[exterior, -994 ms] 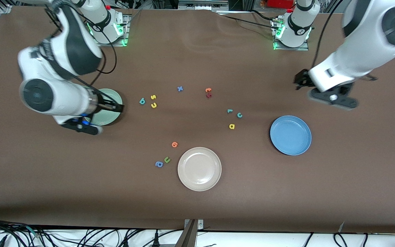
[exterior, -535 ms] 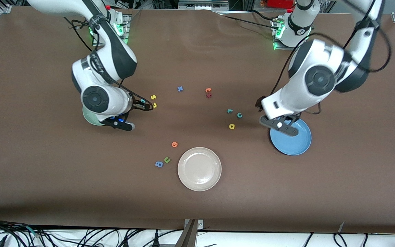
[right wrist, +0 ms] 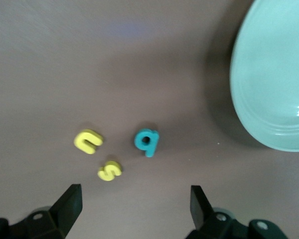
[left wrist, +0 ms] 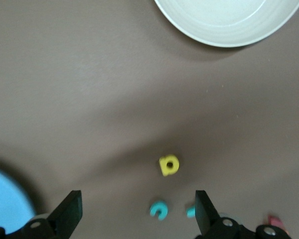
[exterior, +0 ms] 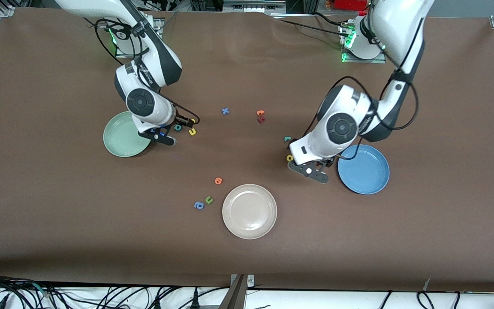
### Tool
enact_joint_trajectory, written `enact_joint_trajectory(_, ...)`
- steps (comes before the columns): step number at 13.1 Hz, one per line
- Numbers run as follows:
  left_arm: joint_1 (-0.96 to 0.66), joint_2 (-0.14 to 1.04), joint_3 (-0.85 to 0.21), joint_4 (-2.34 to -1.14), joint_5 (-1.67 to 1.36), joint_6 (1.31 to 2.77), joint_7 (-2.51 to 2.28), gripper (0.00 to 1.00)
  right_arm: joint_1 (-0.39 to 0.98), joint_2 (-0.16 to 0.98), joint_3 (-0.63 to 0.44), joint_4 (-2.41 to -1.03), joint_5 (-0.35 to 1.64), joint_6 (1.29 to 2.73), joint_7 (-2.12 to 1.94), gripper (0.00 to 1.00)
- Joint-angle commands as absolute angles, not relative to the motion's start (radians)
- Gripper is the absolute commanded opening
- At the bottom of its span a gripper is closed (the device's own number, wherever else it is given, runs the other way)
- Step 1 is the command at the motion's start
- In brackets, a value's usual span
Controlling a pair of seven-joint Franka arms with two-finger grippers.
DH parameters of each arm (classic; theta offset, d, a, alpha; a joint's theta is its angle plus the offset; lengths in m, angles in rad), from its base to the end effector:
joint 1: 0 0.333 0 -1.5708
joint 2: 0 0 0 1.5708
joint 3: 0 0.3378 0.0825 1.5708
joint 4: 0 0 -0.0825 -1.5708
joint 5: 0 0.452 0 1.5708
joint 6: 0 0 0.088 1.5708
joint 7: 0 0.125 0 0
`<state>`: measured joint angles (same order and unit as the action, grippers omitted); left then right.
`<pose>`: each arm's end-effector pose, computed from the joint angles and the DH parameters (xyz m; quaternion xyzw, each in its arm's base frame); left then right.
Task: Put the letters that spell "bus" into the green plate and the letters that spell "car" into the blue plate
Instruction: 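Grasp teal q with the right gripper while the left gripper grasps yellow d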
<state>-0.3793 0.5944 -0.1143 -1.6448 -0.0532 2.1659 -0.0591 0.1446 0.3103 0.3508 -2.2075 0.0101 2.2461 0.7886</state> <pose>0.6560 -0.3478 0.2229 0.9794 -0.1913 -0.0484 0.0421 0.4950 0.2766 0.1777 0.9791 -0.1493 -0.1350 0.0302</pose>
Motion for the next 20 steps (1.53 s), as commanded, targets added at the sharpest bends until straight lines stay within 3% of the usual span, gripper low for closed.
enact_joint_trajectory(1,-0.396,0.664,-0.104,-1.629,-0.066,2.242,-0.078,0.98,0.132,0.261,0.357,-2.365,0.026,2.431,0.798,0.96)
enact_joint_trajectory(3,-0.399,0.68,-0.104,-1.632,-0.066,2.25,-0.08,0.83,0.133,0.276,0.357,-2.405,0.026,2.518,0.798,0.95)
enact_joint_trajectory(6,-0.416,0.692,-0.104,-1.64,-0.066,2.252,-0.081,0.78,0.132,0.279,0.342,-2.402,0.022,2.531,0.784,0.84)
enact_joint_trajectory(15,-0.459,0.709,-0.101,-1.717,-0.064,2.31,-0.101,0.75,0.132,0.345,0.327,-2.405,0.021,2.643,0.795,0.83)
enact_joint_trajectory(16,-0.463,0.709,-0.101,-1.717,-0.064,2.31,-0.103,0.69,0.132,0.347,0.327,-2.404,0.021,2.643,0.795,0.78)
enact_joint_trajectory(18,-0.465,0.707,-0.1,-1.717,-0.063,2.312,-0.103,0.42,0.132,0.359,0.325,-2.404,0.021,2.646,0.793,0.71)
enact_joint_trajectory(20,-0.465,0.707,-0.1,-1.717,-0.063,2.31,-0.103,0.27,0.132,0.36,0.325,-2.404,0.021,2.646,0.793,0.59)
